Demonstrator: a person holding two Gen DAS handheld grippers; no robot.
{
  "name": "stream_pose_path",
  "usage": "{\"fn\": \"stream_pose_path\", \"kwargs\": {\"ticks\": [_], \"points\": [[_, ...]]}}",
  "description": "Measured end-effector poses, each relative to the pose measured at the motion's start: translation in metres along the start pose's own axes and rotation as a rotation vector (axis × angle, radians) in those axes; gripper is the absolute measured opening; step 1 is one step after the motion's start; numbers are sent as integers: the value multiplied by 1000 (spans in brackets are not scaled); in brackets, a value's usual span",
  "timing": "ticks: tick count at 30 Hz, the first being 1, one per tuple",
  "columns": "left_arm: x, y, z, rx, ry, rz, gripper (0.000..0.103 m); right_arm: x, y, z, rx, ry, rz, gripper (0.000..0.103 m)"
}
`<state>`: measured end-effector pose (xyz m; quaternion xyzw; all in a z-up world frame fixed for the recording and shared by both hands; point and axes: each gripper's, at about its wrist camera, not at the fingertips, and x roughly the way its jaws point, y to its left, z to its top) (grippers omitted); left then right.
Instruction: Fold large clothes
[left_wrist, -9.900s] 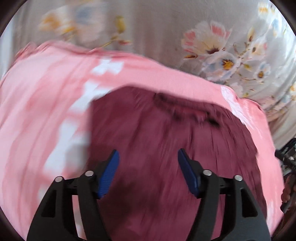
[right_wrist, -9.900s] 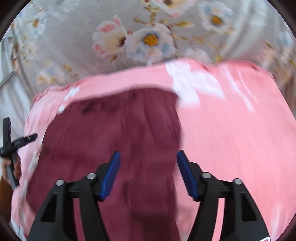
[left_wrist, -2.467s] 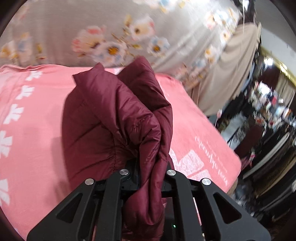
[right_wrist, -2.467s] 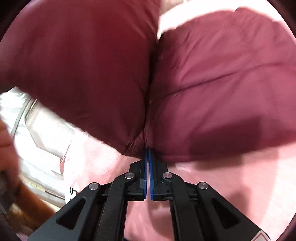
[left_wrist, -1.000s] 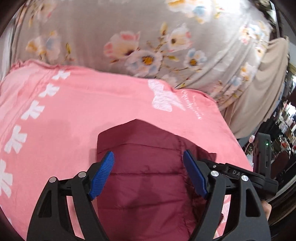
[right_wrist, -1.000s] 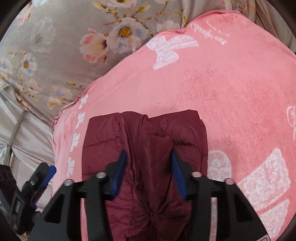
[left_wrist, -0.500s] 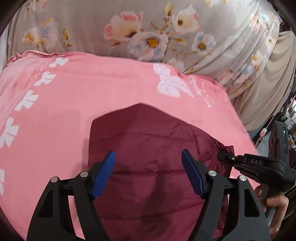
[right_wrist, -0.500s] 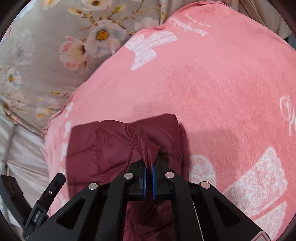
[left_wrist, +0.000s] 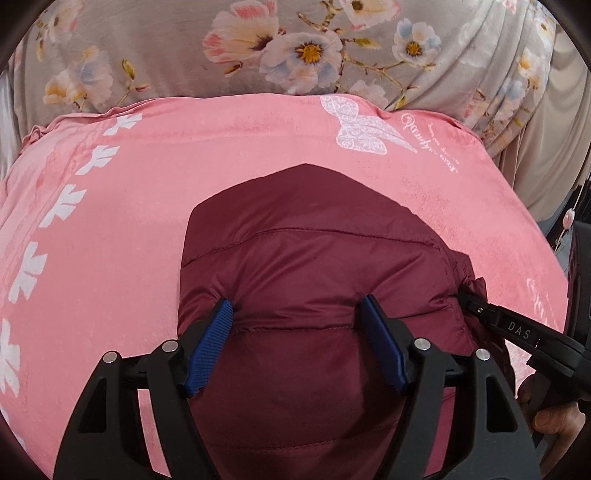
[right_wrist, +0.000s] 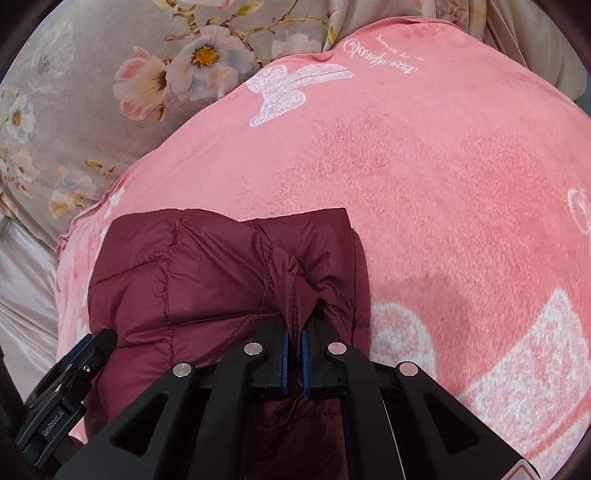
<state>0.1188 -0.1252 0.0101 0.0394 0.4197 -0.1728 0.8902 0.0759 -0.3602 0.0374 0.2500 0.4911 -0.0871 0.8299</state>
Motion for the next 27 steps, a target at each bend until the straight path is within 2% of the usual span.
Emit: {"fn": "stream_pose_path", "kwargs": {"ticks": [12, 27], "points": [[17, -6, -9, 28, 11, 31, 71, 7, 4, -11, -46, -71, -56, 1], [26, -14, -18, 63, -26, 79, 71, 8, 4, -17, -67, -128, -64, 1]]}}
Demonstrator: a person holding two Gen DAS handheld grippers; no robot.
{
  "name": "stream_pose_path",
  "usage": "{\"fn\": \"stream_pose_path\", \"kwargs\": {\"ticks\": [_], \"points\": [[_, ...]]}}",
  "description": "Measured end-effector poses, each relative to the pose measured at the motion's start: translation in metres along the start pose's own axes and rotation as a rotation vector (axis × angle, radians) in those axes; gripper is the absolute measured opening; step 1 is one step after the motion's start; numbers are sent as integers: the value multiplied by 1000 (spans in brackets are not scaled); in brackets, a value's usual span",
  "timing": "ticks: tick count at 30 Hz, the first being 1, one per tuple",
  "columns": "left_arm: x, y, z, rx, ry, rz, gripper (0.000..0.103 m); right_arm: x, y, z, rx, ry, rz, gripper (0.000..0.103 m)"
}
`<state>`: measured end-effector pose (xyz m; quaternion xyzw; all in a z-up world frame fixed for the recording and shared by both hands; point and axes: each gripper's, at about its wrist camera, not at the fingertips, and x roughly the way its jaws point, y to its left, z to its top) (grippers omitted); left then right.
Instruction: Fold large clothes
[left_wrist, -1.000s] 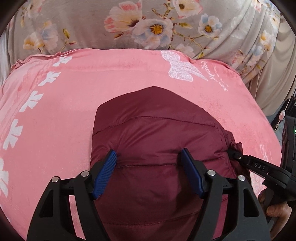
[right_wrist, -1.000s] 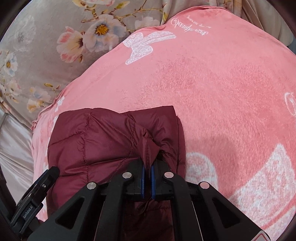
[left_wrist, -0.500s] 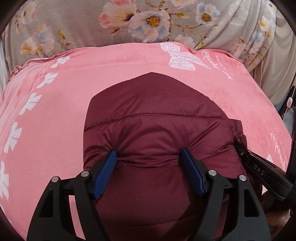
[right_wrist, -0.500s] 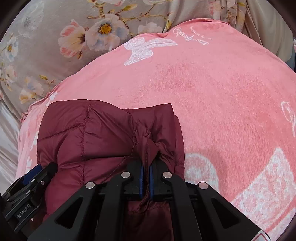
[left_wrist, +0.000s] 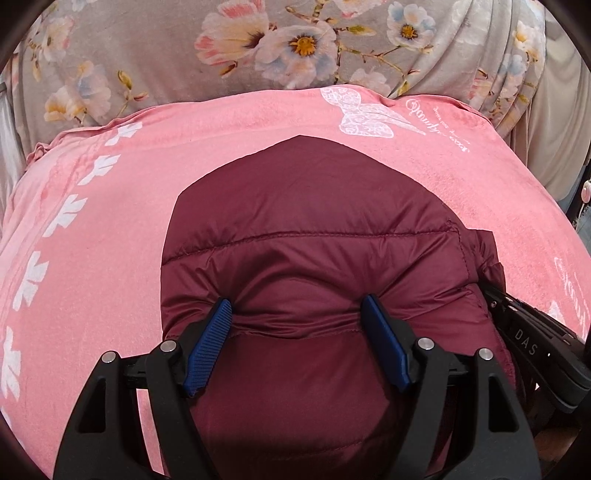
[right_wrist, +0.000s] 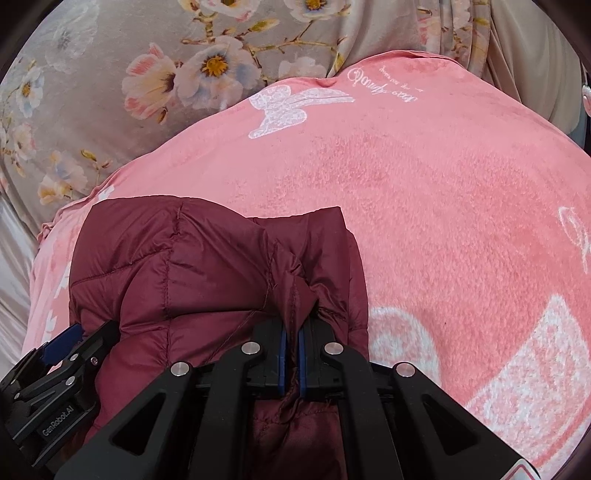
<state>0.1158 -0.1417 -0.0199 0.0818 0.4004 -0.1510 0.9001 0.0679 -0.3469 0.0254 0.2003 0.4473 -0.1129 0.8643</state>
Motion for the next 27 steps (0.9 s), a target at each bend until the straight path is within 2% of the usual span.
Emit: {"fn": "stream_pose_path", "kwargs": {"ticks": [6, 9, 10, 11, 12, 13, 14, 17, 19, 21, 23, 25, 27], "points": [[1, -2, -3, 6, -25, 17, 72, -1, -4, 2, 7, 5, 43, 1], [-2, 2, -1, -4, -33, -3, 72, -13, -13, 9, 24, 27, 88, 5], [-4, 4, 0, -4, -29, -14, 72, -23, -16, 11, 40, 33, 94, 10], [-9, 8, 1, -7, -25, -31, 72, -37, -19, 11, 57, 32, 98, 24], [-16, 13, 2, -18, -25, -50, 72, -47, -20, 11, 65, 28, 97, 30], [-22, 18, 3, -28, -25, -57, 73, -63, -22, 7, 64, 22, 105, 42], [-30, 25, 4, -44, -25, -64, 77, -74, -22, 3, 55, 26, 119, 45], [-54, 54, 2, -101, -18, -102, 89, -97, -21, -17, 34, 94, 185, 45], [-59, 69, -4, -125, 16, -121, 89, -102, -18, -31, 35, 138, 226, 45], [-57, 85, -15, -172, 77, -171, 90, -102, -15, -45, 34, 167, 224, 45], [-54, 93, -26, -208, 124, -209, 89, -101, -14, -57, 26, 171, 197, 28], [-50, 96, -37, -225, 153, -232, 90, -103, -18, -62, 68, 173, 224, 19], [-49, 96, -46, -230, 168, -248, 90, -104, -24, -65, 96, 172, 235, 17]]}}
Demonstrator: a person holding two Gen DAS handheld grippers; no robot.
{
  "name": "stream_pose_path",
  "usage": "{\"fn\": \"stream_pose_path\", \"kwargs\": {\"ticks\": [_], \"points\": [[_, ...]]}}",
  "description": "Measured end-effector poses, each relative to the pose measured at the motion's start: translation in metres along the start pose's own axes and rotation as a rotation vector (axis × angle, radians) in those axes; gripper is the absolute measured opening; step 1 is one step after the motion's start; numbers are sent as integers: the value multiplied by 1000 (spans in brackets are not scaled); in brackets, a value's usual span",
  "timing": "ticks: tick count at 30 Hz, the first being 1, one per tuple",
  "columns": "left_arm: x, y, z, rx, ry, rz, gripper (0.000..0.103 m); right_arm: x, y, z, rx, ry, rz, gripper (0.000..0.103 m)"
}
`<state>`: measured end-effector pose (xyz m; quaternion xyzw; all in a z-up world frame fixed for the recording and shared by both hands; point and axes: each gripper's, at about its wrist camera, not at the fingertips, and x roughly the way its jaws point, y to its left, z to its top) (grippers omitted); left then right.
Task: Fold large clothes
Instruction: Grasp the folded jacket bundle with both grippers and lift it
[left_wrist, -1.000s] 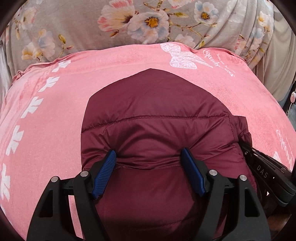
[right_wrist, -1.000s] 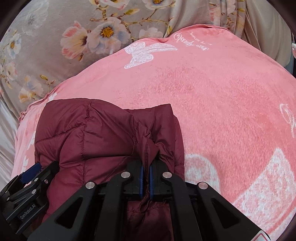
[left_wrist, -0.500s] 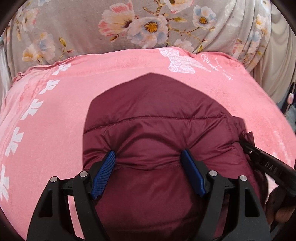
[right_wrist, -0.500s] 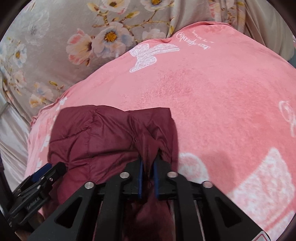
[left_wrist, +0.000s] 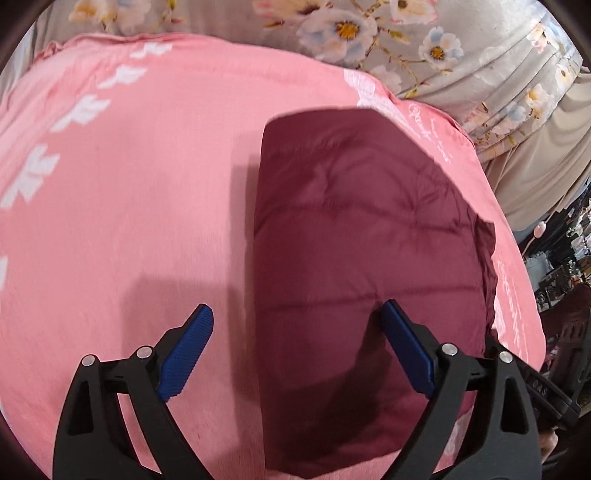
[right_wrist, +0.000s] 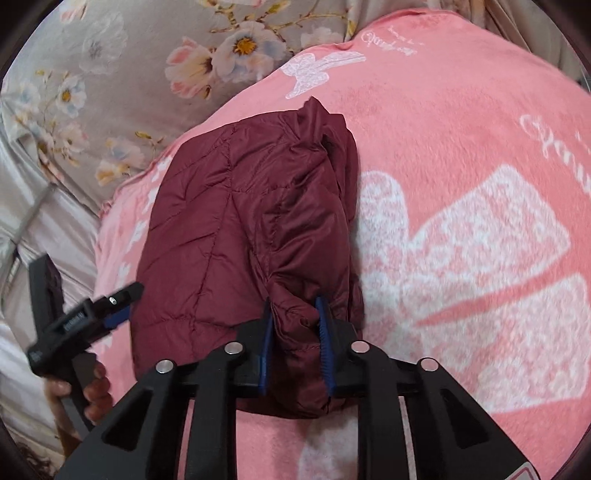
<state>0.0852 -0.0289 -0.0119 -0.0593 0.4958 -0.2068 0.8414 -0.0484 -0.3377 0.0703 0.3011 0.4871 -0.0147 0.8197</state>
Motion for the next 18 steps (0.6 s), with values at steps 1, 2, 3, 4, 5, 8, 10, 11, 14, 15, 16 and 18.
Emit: {"fn": "stream_pose_path", "kwargs": {"ticks": [1, 2, 3, 4, 5, 8, 10, 11, 14, 15, 16, 18], "points": [[1, 1, -4, -1, 4, -3, 90, 2, -3, -2, 4, 7, 0, 17], [2, 1, -7, 0, 7, -4, 91, 6, -5, -4, 6, 14, -6, 17], [3, 1, -8, 3, 8, -5, 91, 9, -7, -6, 5, 20, -11, 17], [5, 0, -10, 7, 8, -5, 91, 14, -7, -8, -1, 27, -17, 17], [8, 0, -11, 9, 11, -5, 91, 17, -7, -10, -8, 29, -22, 17], [16, -1, -12, 2, 22, -6, 92, 17, -2, -7, -19, 32, -33, 19], [17, 3, -12, -24, 31, -24, 92, 8, 3, -1, -16, 17, -41, 25], [16, 6, -10, -40, 39, -41, 92, 3, 4, 3, -16, 0, -39, 31], [12, 14, 2, -84, 41, -102, 91, -10, 2, 18, 34, -69, -33, 68], [10, 15, 5, -88, 34, -109, 92, -9, -2, 24, 57, -80, -31, 69], [10, 16, 10, -92, 26, -118, 95, -6, -4, 28, 69, -74, -32, 69], [16, 17, 17, -99, 30, -142, 95, 6, -9, 34, 97, -45, -28, 69]]}}
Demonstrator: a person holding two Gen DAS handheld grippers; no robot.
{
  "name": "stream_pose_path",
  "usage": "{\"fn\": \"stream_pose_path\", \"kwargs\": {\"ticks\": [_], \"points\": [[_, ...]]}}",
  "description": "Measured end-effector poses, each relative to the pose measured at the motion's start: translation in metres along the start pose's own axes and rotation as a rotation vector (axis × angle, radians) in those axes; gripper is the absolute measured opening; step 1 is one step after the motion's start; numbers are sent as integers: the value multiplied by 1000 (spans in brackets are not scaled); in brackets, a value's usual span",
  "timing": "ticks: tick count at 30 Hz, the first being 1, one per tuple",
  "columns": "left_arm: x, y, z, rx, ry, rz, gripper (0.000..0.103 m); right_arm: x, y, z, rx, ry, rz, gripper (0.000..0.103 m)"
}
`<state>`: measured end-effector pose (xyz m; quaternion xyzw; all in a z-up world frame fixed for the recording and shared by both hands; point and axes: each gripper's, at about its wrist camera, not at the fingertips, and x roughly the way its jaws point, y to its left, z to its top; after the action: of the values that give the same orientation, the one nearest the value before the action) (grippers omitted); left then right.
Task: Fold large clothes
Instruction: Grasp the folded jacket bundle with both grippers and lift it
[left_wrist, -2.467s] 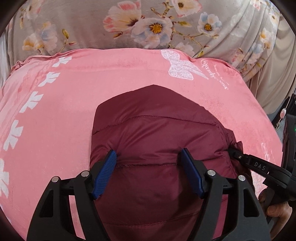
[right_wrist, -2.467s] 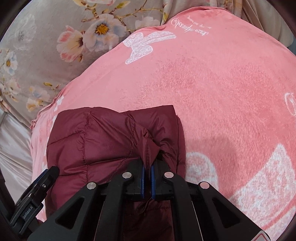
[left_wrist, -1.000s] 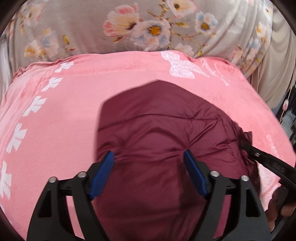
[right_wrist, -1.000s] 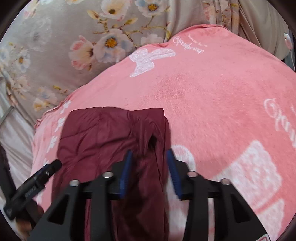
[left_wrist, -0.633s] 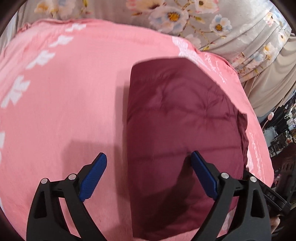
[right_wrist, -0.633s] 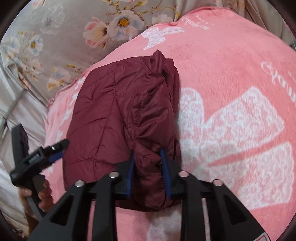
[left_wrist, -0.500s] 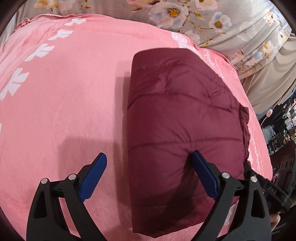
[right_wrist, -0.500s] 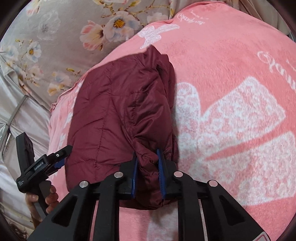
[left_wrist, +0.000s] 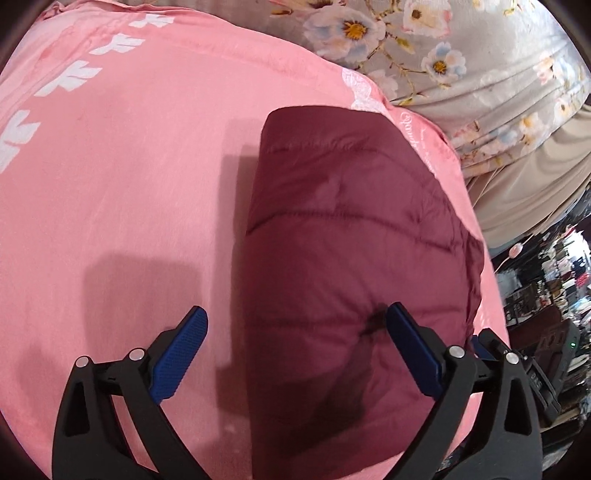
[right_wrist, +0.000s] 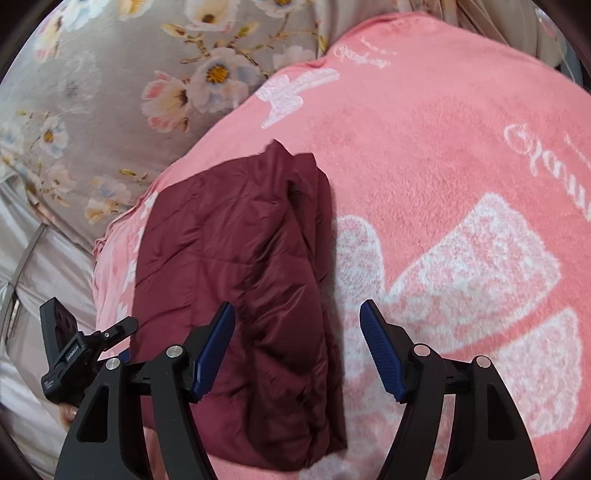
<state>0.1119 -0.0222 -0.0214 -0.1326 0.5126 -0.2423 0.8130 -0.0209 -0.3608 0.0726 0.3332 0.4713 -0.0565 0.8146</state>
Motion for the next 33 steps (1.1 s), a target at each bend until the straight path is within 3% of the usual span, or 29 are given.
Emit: {"fn": "stream_pose_path", "kwargs": {"ticks": [7, 13, 17, 20, 24, 33], "points": [[32, 5, 9, -52, 68, -126, 98, 41, -15, 9, 96, 105, 112, 74], [45, 0, 11, -58, 97, -146, 98, 53, -11, 13, 90, 108, 175, 74], [41, -12, 13, -18, 88, -113, 94, 57, -4, 15, 103, 126, 245, 47], [32, -28, 16, 41, 53, -62, 76, 46, 10, 18, 44, 84, 238, 24], [7, -59, 24, 172, -8, -19, 52, 19, 33, 25, -30, -1, 227, 19], [-55, -129, 34, 418, -201, 19, 47, -51, 90, 44, -198, -263, 136, 18]]}}
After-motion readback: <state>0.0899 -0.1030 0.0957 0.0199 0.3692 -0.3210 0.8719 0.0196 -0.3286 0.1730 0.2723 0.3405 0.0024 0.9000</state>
